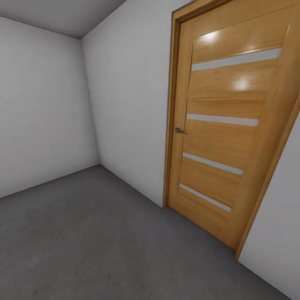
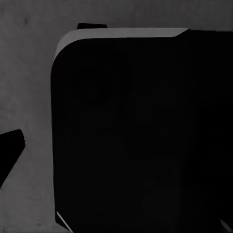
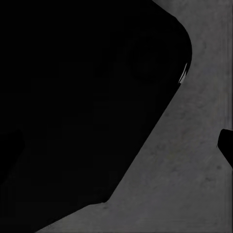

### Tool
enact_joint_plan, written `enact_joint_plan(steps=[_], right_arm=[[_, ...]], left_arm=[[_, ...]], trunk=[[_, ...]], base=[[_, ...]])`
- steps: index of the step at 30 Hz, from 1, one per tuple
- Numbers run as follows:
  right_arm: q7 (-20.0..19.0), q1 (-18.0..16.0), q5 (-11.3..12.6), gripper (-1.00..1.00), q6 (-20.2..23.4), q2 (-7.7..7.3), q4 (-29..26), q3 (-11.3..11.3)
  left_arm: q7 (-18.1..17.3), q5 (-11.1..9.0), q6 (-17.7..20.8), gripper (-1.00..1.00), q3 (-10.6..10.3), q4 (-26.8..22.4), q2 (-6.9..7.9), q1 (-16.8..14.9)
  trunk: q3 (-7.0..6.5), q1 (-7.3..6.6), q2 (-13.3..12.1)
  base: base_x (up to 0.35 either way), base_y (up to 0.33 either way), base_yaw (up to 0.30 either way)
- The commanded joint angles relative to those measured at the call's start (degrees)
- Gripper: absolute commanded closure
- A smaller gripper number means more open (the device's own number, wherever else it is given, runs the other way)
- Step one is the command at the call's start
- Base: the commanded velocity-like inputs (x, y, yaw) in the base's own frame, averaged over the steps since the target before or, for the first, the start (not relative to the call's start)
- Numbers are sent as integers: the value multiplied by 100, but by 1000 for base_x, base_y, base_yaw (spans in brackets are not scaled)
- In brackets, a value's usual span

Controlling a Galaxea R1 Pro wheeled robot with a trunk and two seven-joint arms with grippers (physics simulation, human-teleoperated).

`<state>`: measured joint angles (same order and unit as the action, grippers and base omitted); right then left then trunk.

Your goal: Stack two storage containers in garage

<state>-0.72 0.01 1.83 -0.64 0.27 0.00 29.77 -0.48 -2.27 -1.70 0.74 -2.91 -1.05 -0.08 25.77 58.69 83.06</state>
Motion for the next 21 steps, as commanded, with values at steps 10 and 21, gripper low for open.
enact_joint_plan(steps=[10, 21], right_arm=[[-7, -1, 28, -100, -93, 0, 0, 20], [-7, -1, 28, -100, -89, 0, 0, 25]], left_arm=[[-7, -212, -14, -100, -3, 1, 8, -1], [-7, -213, -14, -100, -1, 1, 8, -1]], trunk=[[4, 4, 2], [4, 4, 2]], base=[[323, 128, -76], [323, 128, -238]])
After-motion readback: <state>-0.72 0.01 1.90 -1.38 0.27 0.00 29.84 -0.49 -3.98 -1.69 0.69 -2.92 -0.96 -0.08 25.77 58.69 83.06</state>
